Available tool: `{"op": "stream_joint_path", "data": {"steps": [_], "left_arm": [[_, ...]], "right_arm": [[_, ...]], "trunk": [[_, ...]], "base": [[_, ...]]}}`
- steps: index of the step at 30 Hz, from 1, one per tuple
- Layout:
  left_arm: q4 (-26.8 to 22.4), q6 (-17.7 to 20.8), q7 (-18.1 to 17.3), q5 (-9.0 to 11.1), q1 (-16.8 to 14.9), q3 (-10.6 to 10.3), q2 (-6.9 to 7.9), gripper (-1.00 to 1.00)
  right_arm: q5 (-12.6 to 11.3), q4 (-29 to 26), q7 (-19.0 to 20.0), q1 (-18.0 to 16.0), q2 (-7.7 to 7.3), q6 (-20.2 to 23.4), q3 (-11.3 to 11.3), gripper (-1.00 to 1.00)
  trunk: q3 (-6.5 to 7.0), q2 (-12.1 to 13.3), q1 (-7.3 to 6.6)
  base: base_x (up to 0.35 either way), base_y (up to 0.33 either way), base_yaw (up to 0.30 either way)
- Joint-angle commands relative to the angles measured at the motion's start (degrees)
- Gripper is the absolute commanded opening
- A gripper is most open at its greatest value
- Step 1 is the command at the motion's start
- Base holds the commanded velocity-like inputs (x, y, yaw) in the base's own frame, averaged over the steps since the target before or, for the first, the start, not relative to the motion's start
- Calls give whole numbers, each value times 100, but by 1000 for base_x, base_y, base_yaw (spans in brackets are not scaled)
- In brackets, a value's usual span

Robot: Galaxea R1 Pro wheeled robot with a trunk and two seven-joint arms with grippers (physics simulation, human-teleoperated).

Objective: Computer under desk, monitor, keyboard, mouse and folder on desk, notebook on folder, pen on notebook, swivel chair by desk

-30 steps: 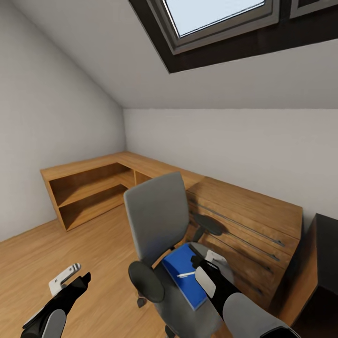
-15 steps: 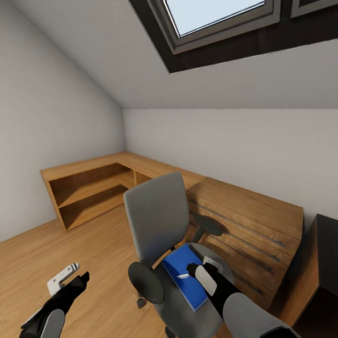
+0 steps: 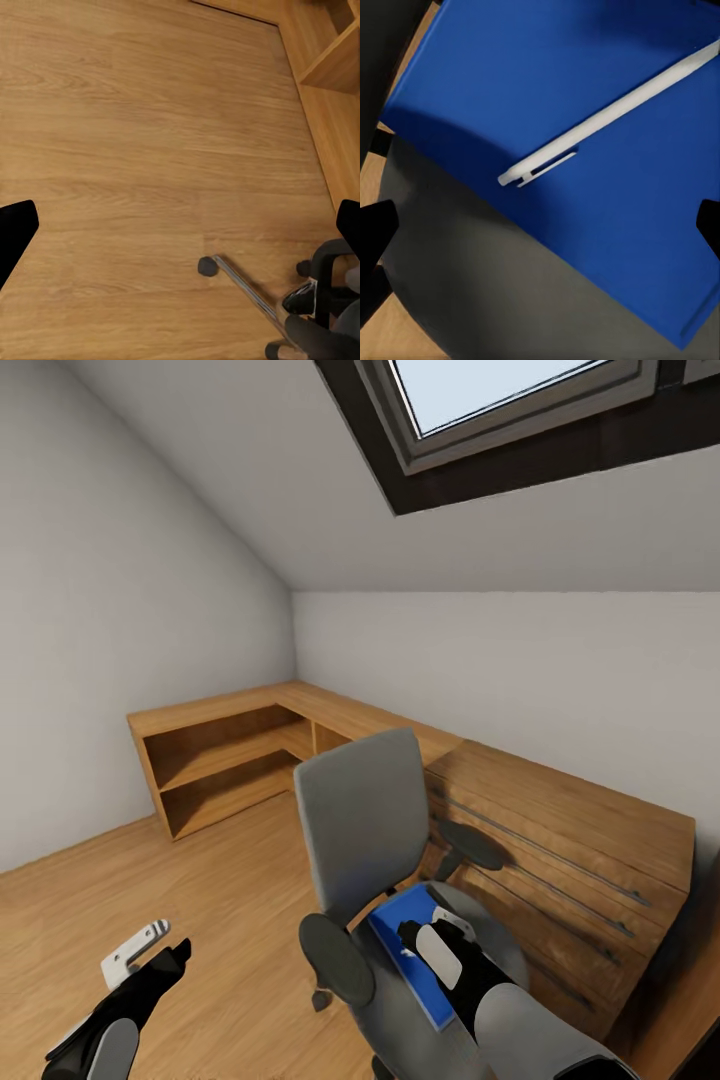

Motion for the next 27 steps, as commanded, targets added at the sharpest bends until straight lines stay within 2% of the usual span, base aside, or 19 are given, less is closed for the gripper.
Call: {"op": "stream_joint_path", "data": {"steps": [1, 8, 25, 27], "left_arm": [[-9, 18, 38, 59, -4, 6, -3, 100], [-9, 18, 16, 59, -4, -3, -12, 100], [-9, 18, 24, 59, -4, 13, -3, 100], [-9, 15, 24, 59, -4, 13, -3, 100]], "right_arm": [[1, -15, -38, -3, 0, 28, 20, 100], [20, -234, -36, -3, 0, 27, 5, 100], [30, -283, -45, -3, 0, 16, -8, 100], [31, -285, -46, -3, 0, 14, -7, 100]], "trunk": [[-7, -4, 0], [-7, -4, 0], [-7, -4, 0], [-42, -84, 44]], "base": [[0, 0, 59], [0, 0, 21], [52, 0, 1], [3, 0, 0]]}}
